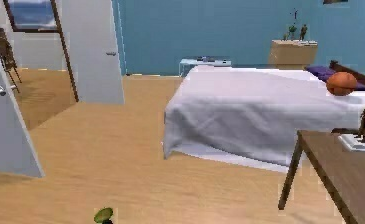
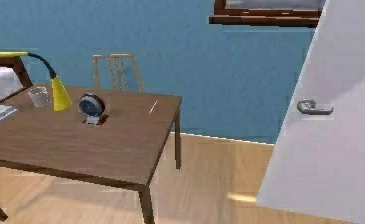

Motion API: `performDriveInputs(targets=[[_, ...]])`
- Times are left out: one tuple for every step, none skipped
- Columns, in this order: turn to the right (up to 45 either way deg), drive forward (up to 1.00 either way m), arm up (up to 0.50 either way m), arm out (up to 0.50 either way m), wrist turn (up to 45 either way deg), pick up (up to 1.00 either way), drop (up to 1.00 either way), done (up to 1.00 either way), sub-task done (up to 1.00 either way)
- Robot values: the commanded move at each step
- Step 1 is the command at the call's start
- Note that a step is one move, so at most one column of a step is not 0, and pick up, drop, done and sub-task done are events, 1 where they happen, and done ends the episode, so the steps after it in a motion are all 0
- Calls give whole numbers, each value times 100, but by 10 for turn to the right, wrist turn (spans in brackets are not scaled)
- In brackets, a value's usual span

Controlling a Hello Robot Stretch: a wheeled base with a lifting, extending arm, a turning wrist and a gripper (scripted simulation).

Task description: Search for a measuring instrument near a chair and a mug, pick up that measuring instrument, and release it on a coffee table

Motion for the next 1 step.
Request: performDriveInputs(targets=[[60, 0, 0, 0, 0, 0, 0, 0, 0]])
